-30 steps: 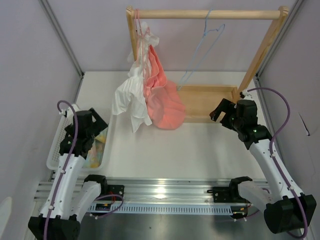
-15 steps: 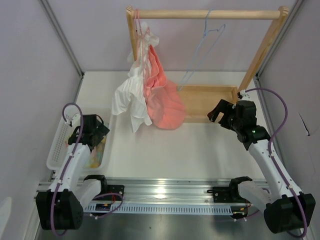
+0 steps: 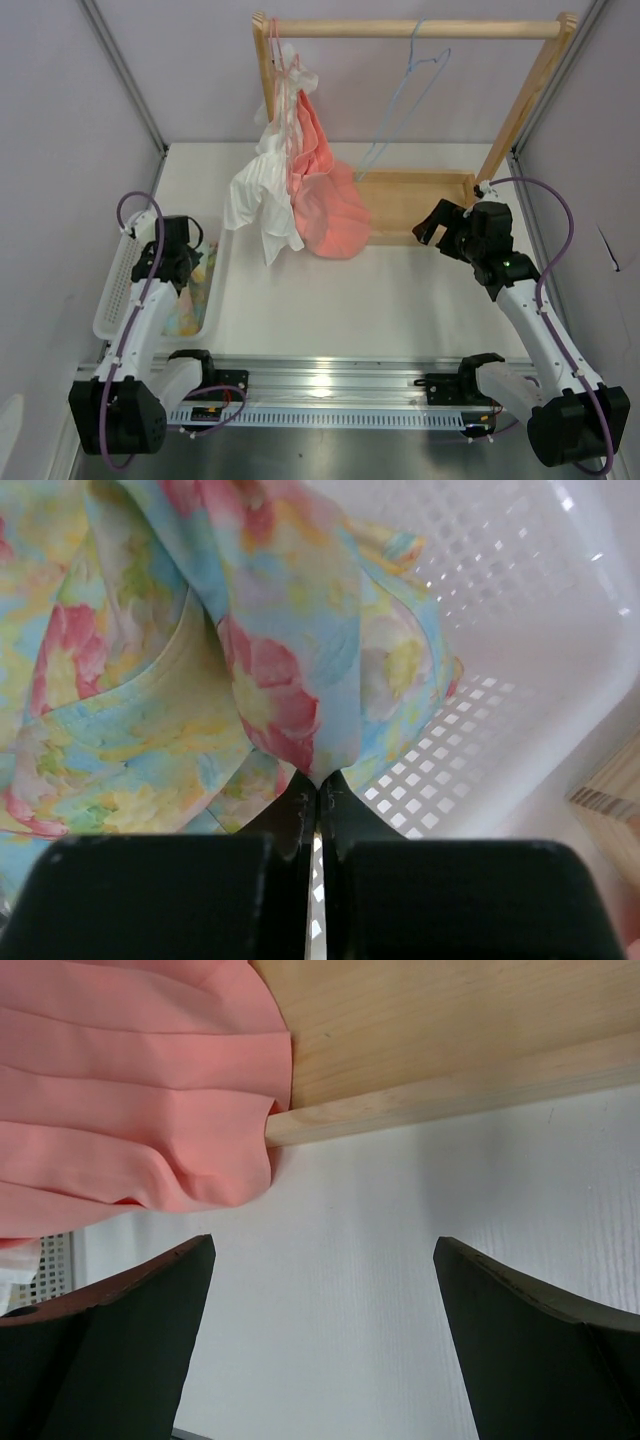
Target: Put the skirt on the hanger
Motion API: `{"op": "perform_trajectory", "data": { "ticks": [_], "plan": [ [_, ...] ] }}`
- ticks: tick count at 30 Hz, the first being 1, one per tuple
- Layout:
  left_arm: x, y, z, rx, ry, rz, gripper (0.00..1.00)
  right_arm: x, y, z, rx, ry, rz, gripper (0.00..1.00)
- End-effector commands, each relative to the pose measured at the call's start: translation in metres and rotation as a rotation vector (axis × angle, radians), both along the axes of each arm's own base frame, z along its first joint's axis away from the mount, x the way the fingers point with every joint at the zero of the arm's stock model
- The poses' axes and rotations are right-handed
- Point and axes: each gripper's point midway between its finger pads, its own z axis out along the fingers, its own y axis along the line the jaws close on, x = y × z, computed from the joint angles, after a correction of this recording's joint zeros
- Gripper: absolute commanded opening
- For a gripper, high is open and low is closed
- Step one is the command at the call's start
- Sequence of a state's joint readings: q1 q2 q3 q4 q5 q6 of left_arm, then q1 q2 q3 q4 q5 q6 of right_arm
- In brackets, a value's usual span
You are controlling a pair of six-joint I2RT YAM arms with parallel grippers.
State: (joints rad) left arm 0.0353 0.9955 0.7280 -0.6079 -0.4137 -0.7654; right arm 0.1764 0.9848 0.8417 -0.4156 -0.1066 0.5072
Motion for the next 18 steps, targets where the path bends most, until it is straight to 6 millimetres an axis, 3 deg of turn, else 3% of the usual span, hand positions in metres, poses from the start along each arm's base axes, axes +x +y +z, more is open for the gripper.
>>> {"op": "perform_trajectory", "data": {
  "ticks": [1, 5, 6, 8, 9, 12, 17, 18],
  "plan": [
    [0.008, 0.016, 0.060, 0.096, -0.129, 0.005, 0.00, 0.007, 0.005, 0.020, 0.040, -0.063, 0.010, 0.99],
    [0.004, 0.017, 0.124, 0.153, -0.262, -0.034, 0.00, 0.012, 0.010, 0.029, 0.047, -0.069, 0.026, 0.99],
    [0.002, 0.016, 0.159, 0.165, -0.347, -0.042, 0.00, 0.012, 0.011, 0.031, 0.048, -0.072, 0.028, 0.99],
    [-0.001, 0.014, 0.184, 0.184, -0.405, -0.068, 0.00, 0.016, 0.012, 0.040, 0.050, -0.088, 0.034, 0.99],
    [-0.006, 0.013, 0.215, 0.190, -0.484, -0.069, 0.00, 0.017, 0.014, 0.041, 0.053, -0.084, 0.043, 0.99],
    [-0.007, 0.000, 0.261, 0.203, -0.625, -0.155, 0.00, 0.022, 0.017, 0.049, 0.063, -0.088, 0.050, 0.99],
    [-0.027, -0.047, 0.358, 0.202, -0.966, -0.411, 0.00, 0.025, 0.024, 0.063, 0.077, -0.107, 0.079, 0.99],
    [-0.030, -0.053, 0.365, 0.197, -0.978, -0.442, 0.00, 0.025, 0.025, 0.064, 0.081, -0.108, 0.080, 0.99]
  ]
}}
